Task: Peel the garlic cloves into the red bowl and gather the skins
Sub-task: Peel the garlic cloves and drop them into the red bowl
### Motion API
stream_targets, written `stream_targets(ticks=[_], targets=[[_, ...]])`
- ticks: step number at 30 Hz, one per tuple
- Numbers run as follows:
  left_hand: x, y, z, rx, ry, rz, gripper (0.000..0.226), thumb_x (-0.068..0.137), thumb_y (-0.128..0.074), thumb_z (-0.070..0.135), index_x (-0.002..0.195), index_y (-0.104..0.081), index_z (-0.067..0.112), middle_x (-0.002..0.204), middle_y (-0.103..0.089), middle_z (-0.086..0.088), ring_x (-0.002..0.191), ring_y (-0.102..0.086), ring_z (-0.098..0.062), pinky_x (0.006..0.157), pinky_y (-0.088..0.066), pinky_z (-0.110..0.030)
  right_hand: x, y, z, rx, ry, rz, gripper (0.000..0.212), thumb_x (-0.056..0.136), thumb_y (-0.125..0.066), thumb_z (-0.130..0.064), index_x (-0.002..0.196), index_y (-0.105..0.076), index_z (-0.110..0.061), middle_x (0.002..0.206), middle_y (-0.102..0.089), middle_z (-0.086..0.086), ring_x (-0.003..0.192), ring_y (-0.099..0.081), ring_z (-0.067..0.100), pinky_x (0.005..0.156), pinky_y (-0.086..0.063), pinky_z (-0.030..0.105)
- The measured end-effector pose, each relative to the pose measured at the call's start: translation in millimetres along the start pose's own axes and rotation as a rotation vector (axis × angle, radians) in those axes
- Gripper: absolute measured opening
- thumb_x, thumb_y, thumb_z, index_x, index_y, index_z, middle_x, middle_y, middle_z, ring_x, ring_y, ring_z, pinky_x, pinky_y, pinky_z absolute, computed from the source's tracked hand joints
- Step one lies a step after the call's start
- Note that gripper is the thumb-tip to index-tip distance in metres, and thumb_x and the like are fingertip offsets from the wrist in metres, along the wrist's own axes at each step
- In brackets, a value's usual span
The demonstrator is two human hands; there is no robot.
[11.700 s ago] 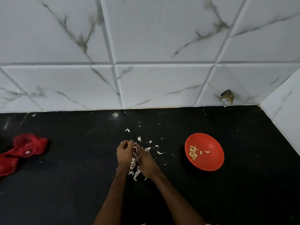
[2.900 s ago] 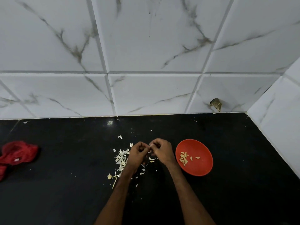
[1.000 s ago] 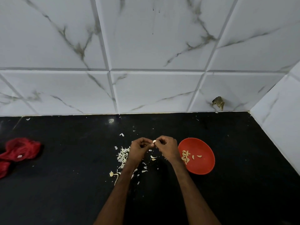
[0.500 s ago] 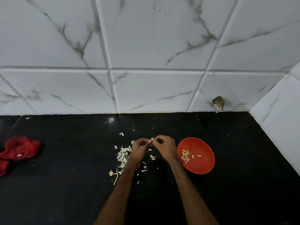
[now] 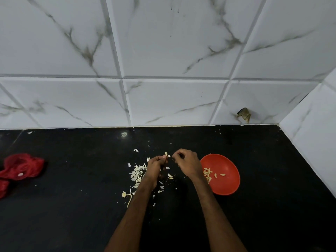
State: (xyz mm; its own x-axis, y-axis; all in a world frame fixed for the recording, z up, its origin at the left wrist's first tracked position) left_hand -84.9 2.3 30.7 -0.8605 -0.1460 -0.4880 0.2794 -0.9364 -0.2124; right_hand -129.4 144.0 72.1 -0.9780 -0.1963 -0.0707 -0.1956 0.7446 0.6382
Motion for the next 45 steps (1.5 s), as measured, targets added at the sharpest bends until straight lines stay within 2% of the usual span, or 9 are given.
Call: stream_targets(ticks=[4,9,12,15,22,27,35,41,45], targets=[[0,-2,3,0.104,-0.055,-0.022,0.017,0.1,-0.056,0.015,0.085,-0.061,0.011,0.066,-0.053,0.001,0.049,-0.044,-0.004,0.041,-0.031,-0.02,3,0,-5,0.25,0.063,0.0,0.011,0.096,-0.066,-0.022,0.103,-0.073,-0.024,0.094,-0.071,-0.009,0.087,-0.066,0.001,0.076,-0.053,0.017],[2,-5,9,0.266,-0.203,-0.058,0.019,0.098,-0.058,0.007,0.079,-0.058,0.011,0.066,-0.051,0.004,0.058,-0.043,-0.004,0.053,-0.036,-0.015,4,-7,0,0.224,0.04,-0.002,0.005,0.092,-0.071,-0.014,0.093,-0.076,-0.013,0.084,-0.072,-0.008,0.079,-0.066,-0.002,0.07,-0.049,0.011],[2,-5,12,0.306,-0.28,-0.098,0.016,0.098,-0.057,0.005,0.082,-0.057,0.008,0.064,-0.052,0.009,0.055,-0.045,0.002,0.054,-0.037,-0.011,4,-11,6,0.287,-0.084,-0.027,0.009,0.095,-0.066,-0.013,0.094,-0.075,-0.012,0.075,-0.068,-0.006,0.066,-0.063,0.004,0.056,-0.051,0.021],[1,-4,9,0.336,-0.335,-0.128,0.012,0.097,-0.058,0.005,0.086,-0.057,0.001,0.066,-0.056,0.008,0.06,-0.046,-0.001,0.058,-0.039,-0.013,2,-13,5,0.414,-0.237,-0.092,0.013,0.097,-0.06,-0.01,0.096,-0.072,-0.005,0.077,-0.068,0.004,0.065,-0.061,0.016,0.057,-0.052,0.03],[0,0,10,0.385,-0.419,-0.208,0.015,0.095,-0.061,0.003,0.082,-0.059,0.012,0.077,-0.058,0.001,0.077,-0.053,-0.014,0.071,-0.044,-0.023,-2,-18,11,0.576,-0.554,-0.226,0.013,0.1,-0.059,-0.016,0.098,-0.072,-0.015,0.089,-0.063,0.004,0.069,-0.051,0.008,0.054,-0.041,0.02],[0,0,7,0.452,-0.394,-0.215,0.012,0.097,-0.057,0.005,0.085,-0.058,0.009,0.08,-0.06,0.003,0.078,-0.055,-0.008,0.072,-0.046,-0.023,0,-18,11,0.406,-0.345,-0.096,0.012,0.097,-0.061,-0.014,0.097,-0.073,-0.011,0.084,-0.068,0.004,0.066,-0.055,0.005,0.054,-0.044,0.019],[0,4,3,0.174,-0.092,-0.079,0.019,0.101,-0.049,0.009,0.084,-0.052,0.016,0.062,-0.043,0.004,0.049,-0.031,-0.005,0.042,-0.021,-0.019,-5,-17,-20,-0.118,0.273,0.119,0.009,0.093,-0.064,-0.015,0.089,-0.066,-0.022,0.09,-0.064,-0.012,0.084,-0.057,0.001,0.07,-0.043,0.014],[-1,-5,10,0.287,-0.2,-0.117,0.032,0.106,-0.044,0.018,0.079,-0.058,0.009,0.062,-0.051,0.004,0.054,-0.042,-0.005,0.05,-0.034,-0.015,0,-19,-6,0.035,-0.024,0.075,0.007,0.096,-0.063,-0.02,0.091,-0.067,-0.021,0.085,-0.066,-0.01,0.08,-0.063,0.003,0.071,-0.052,0.024],[-1,-8,9,0.146,-0.214,-0.048,0.033,0.104,-0.047,0.013,0.072,-0.055,0.01,0.061,-0.047,0.003,0.056,-0.042,-0.004,0.054,-0.037,-0.016,4,-23,-5,0.188,-0.121,0.036,0.008,0.097,-0.063,-0.018,0.092,-0.069,-0.018,0.079,-0.065,-0.011,0.076,-0.063,0.005,0.067,-0.049,0.022]])
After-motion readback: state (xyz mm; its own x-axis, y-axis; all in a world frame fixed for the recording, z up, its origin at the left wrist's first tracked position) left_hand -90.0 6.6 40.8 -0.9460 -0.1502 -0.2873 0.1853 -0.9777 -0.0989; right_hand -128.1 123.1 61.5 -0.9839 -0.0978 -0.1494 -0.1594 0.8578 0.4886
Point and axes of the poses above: each hand's wrist, its own x-axis towards the middle knuckle, its own y-axis out of the back of the hand, z = x × y, the point moved 4 cm from there along x, towards the middle knuckle
